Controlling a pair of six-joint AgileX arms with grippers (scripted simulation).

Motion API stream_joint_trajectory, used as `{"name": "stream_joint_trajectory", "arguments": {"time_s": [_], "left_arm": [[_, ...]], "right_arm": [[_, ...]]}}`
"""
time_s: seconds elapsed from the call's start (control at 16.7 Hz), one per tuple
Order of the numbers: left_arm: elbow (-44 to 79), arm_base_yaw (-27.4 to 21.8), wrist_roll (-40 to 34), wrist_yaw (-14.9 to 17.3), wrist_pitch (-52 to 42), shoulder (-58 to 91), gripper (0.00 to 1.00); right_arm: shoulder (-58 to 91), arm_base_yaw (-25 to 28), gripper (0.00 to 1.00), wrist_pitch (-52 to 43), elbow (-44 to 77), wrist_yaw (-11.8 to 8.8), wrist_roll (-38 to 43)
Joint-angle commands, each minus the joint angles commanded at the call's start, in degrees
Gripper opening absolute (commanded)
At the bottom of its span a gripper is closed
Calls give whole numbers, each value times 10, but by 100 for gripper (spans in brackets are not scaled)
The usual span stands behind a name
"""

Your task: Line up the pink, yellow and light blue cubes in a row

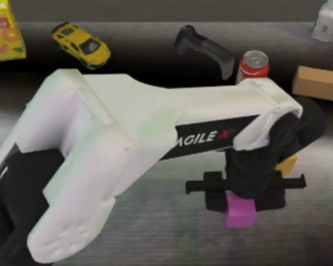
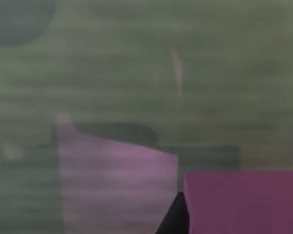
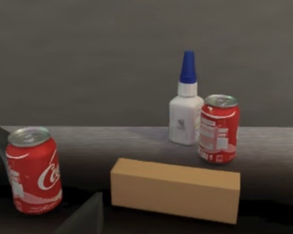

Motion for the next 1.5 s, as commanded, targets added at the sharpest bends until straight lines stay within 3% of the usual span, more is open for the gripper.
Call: {"name": "stream_joint_trajectory", "arguments": {"time_s": [0.72,1.32,1.5], "left_arm": [[0,0,0,0,0,0,98],[2,1,0,0,-2,0,100],[37,4,-3,-2,-43,-6,100]], "right_arm": [[0,0,100,0,0,0,0],[0,0,100,0,0,0,0],[0,0,100,0,0,0,0]]}}
